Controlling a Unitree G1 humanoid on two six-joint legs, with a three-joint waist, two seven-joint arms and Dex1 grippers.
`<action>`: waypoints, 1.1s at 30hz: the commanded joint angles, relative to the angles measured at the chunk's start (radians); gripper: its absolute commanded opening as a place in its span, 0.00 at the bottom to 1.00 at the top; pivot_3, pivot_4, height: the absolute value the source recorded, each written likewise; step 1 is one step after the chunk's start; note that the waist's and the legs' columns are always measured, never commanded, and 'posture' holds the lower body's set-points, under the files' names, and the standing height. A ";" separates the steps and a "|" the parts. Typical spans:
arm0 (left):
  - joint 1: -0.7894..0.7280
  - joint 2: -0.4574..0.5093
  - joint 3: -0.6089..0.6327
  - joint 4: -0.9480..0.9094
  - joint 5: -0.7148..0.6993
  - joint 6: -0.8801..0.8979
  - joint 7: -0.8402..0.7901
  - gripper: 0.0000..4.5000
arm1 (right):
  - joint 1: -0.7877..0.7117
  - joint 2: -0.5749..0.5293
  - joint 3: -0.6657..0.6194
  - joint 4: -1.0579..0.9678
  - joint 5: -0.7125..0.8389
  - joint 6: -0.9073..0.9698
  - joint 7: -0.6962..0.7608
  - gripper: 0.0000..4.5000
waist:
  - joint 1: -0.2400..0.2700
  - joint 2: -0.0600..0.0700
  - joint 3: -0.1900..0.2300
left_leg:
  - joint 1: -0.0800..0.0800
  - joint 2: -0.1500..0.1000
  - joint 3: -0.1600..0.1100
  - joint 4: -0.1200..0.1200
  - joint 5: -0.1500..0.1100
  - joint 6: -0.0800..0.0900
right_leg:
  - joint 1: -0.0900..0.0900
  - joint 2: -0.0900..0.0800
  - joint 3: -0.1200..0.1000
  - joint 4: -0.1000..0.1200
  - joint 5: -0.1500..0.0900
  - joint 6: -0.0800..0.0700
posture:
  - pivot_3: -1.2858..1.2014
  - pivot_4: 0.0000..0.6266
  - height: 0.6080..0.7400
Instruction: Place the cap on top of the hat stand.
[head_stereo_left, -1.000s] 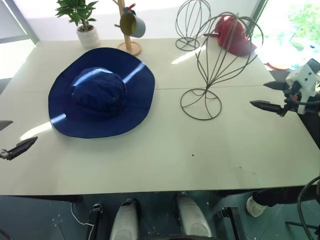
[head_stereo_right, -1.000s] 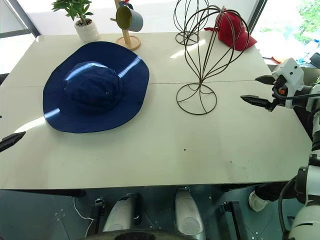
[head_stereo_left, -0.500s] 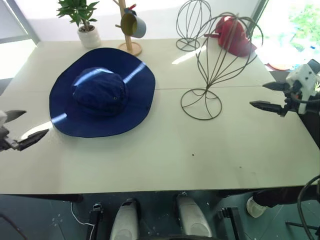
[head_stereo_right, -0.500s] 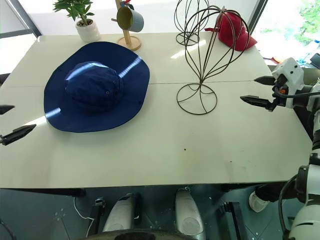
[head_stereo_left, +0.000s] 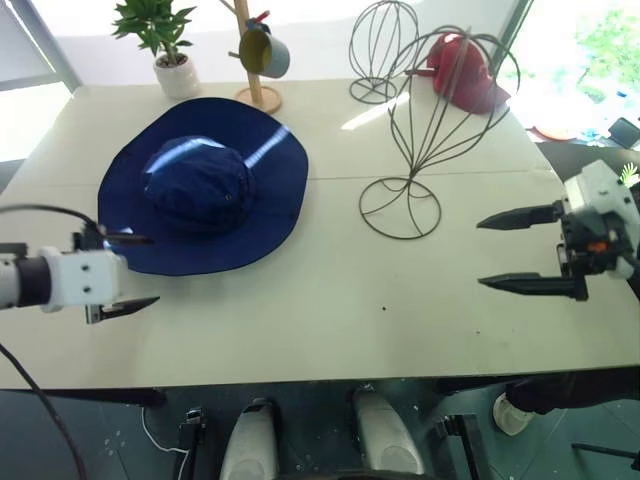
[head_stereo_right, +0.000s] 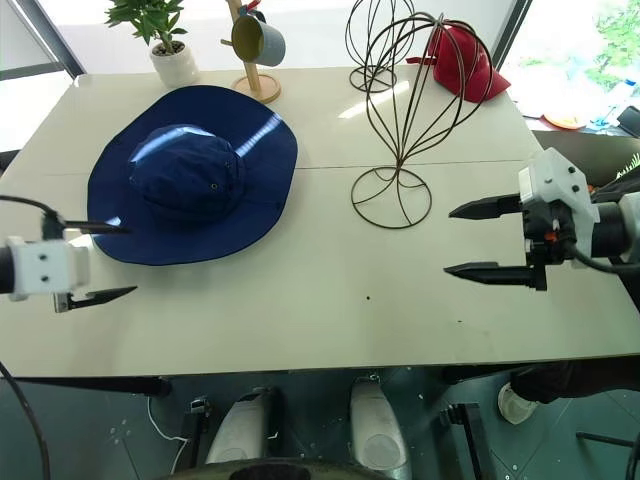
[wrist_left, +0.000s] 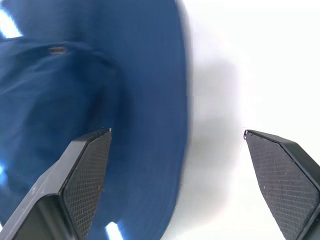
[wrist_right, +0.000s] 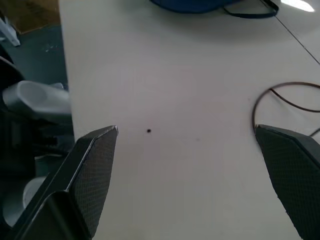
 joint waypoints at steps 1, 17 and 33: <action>-0.034 -0.024 -0.060 0.031 0.059 -0.088 0.055 0.98 | 0.017 -0.016 -0.086 -0.113 0.079 0.077 -0.062 1.00 | 0.001 0.000 0.000 | 0.000 0.000 0.000 0.001 0.000 0.000 | 0.000 0.000 0.000 0.000 0.000 0.000 | 0.52 0.24 0.99; -0.267 -0.285 -0.318 0.226 0.575 -0.158 0.618 0.98 | 0.035 -0.025 -0.136 -0.197 0.170 0.151 -0.200 1.00 | 0.031 -0.003 -0.002 | -0.001 0.000 0.000 0.008 0.000 0.000 | 0.002 0.000 0.000 0.007 0.000 0.001 | 0.52 0.24 0.99; -0.438 -0.366 -0.432 0.403 0.605 -0.099 0.754 0.32 | -0.015 -0.033 -0.082 -0.178 0.165 0.133 -0.227 1.00 | 0.029 -0.003 -0.002 | 0.000 0.000 -0.001 0.008 0.000 0.000 | 0.003 0.001 0.000 0.007 0.002 0.004 | 0.52 0.24 0.99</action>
